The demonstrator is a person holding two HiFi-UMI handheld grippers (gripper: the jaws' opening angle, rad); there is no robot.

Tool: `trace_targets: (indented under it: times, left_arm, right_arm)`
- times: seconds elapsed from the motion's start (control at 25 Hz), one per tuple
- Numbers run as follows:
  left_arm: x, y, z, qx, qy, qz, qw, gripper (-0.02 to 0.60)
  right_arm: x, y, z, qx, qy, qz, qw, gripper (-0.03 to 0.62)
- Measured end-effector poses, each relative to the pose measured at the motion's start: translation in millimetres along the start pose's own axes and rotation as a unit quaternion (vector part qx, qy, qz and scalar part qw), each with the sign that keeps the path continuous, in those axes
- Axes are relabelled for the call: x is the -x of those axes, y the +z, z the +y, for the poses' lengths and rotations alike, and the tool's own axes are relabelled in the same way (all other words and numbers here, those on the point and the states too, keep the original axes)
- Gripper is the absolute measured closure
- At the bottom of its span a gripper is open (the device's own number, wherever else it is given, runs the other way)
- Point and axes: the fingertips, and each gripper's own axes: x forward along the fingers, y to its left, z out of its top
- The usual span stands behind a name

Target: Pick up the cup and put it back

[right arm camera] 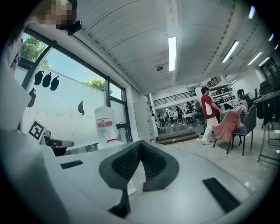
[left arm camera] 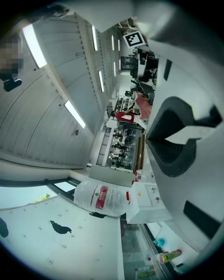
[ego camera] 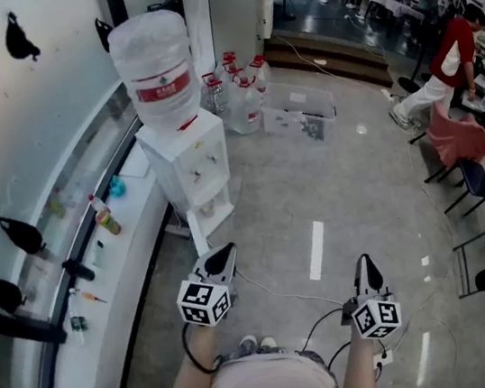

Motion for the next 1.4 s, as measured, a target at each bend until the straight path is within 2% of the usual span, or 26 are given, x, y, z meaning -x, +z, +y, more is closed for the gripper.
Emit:
trace_targets:
  times: [0.6,1.32,1.4]
  left_arm:
    - [5.3,-6.2,-1.8,-0.005,0.0,0.01,0.9999,0.557]
    - [7.4,-10.8,13.7,0.003,0.008,0.015,0.9998,0.557]
    - [7.6,-11.8,14.4,0.004,0.008,0.016,0.9998,0.557]
  right_arm:
    - [0.1,-2.6,4.2,-0.002,0.002,0.003,1.0,0.579]
    - [-13.0,-7.2,24.5,-0.017,0.036,0.003,0.999,0.577]
    - [-14.7,-7.5,28.3,-0.017,0.045,0.005,0.999,0.53]
